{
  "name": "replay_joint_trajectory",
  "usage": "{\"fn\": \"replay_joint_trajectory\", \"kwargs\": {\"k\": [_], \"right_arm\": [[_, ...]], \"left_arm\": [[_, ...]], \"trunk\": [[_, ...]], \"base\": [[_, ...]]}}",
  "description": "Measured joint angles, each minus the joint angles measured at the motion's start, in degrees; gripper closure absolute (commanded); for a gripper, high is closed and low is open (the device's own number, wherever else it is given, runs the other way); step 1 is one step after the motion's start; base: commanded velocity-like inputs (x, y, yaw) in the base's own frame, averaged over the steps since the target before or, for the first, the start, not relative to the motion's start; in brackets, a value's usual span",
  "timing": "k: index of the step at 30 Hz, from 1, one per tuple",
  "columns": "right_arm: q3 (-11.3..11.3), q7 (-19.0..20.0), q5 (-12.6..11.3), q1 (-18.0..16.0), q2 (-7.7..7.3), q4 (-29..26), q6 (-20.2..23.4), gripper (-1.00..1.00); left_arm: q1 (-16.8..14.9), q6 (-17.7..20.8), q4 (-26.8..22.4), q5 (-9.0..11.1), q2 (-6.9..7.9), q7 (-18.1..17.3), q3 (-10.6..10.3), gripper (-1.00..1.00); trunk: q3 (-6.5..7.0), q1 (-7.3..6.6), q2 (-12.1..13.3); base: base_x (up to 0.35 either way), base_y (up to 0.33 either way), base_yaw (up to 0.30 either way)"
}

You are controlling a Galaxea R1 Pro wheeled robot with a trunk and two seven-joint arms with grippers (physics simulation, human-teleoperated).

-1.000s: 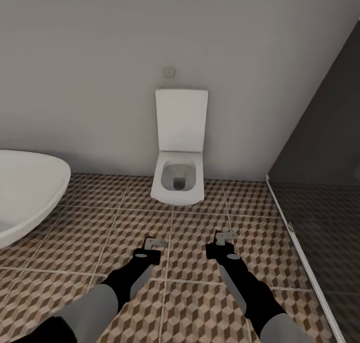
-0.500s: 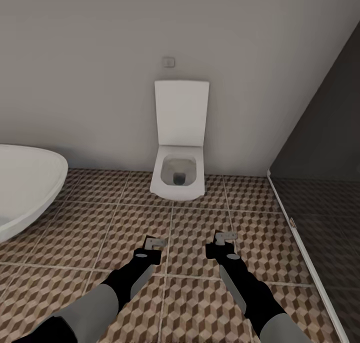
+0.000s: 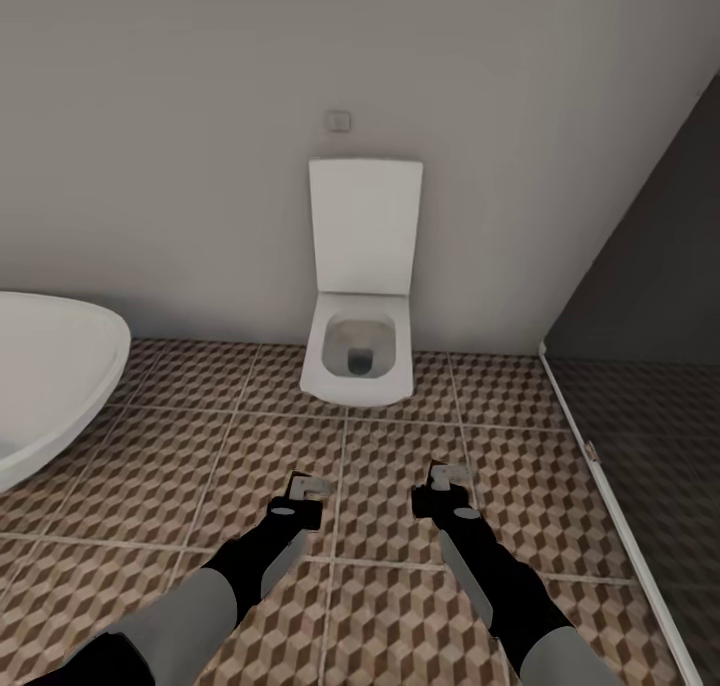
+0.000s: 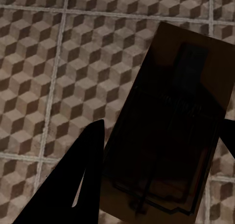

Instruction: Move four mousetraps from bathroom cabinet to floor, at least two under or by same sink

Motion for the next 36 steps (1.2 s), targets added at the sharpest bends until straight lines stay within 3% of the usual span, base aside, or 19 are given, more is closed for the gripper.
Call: {"fn": "replay_joint_trajectory", "kwargs": {"k": [15, 23, 29, 36], "right_arm": [[0.0, 0.0, -0.09, 0.0, 0.08, 0.0, 0.0, 1.0], [0.0, 0.0, -0.09, 0.0, 0.01, 0.0, 0.05, 1.0], [0.0, 0.0, -0.09, 0.0, 0.0, 0.0, 0.08, 1.0], [0.0, 0.0, -0.09, 0.0, -0.01, 0.0, 0.09, 1.0]], "left_arm": [[0.0, 0.0, 0.06, 0.01, 0.0, -0.06, 0.0, 1.0], [0.02, -0.14, 0.02, 0.0, 0.0, -0.31, 0.0, 1.0], [0.0, -0.13, 0.07, -0.04, 0.0, -3.11, -0.02, 1.0], [0.0, -0.03, 0.1, -0.06, 0.04, -4.73, -0.07, 1.0]], "trunk": [[-0.01, 0.01, 0.0], [-0.01, 0.03, 0.0], [-0.01, 0.03, 0.0], [-1.28, 1.56, -2.79]], "base": [[0.299, 0.071, 0.0], [0.042, 0.008, 0.0], [0.003, 0.001, 0.0], [0.0, 0.0, 0.0]]}}
